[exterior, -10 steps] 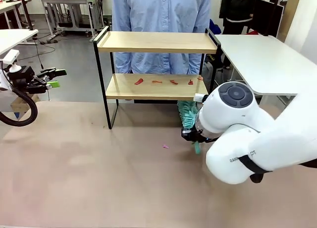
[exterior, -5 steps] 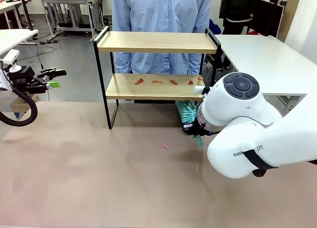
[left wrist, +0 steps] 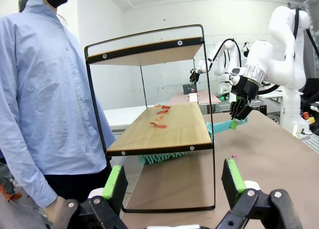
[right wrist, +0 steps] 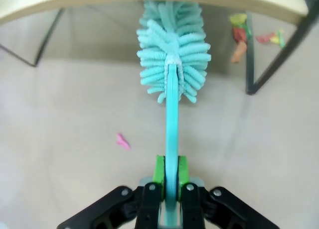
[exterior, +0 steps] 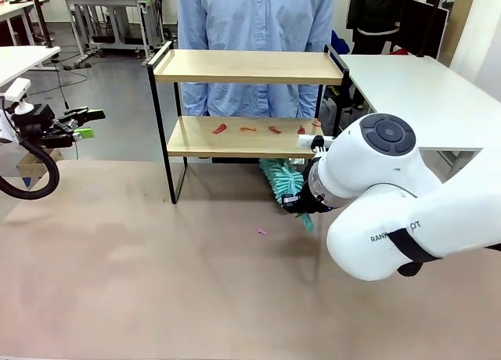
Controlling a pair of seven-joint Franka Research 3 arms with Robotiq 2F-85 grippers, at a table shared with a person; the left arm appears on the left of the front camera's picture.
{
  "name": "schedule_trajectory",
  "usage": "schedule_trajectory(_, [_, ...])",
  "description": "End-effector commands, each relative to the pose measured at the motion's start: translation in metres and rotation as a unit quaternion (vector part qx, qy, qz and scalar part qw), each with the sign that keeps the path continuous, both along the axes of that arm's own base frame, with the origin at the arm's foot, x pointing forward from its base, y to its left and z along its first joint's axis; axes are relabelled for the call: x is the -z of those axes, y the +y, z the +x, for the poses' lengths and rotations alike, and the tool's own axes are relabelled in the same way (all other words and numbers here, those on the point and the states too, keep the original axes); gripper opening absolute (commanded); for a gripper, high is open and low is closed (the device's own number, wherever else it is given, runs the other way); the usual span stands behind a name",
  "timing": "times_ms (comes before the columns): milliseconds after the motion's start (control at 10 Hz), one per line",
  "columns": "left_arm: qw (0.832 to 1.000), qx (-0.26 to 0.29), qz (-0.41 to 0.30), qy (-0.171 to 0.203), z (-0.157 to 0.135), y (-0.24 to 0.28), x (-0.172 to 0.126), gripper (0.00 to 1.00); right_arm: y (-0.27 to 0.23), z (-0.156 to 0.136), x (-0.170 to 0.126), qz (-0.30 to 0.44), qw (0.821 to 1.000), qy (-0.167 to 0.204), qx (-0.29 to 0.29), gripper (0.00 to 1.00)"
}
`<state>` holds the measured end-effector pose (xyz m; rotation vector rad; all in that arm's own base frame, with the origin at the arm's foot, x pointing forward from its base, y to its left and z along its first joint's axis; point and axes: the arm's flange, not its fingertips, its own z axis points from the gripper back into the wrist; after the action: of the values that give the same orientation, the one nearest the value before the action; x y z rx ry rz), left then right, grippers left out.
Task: Clean the shelf.
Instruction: Clean the specific section of the Shelf indicated by the human with the Duster.
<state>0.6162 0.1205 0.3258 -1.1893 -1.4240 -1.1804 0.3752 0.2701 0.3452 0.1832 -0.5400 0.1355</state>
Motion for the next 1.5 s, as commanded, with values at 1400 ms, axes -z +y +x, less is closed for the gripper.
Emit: schedule_trajectory(1400, [1.000, 0.003, 0.006, -0.008, -0.003, -0.001, -0.002, 1.00, -0.185, -0.091, -0.233, -0.111, 0.917, 0.178, -0.340, 0.13])
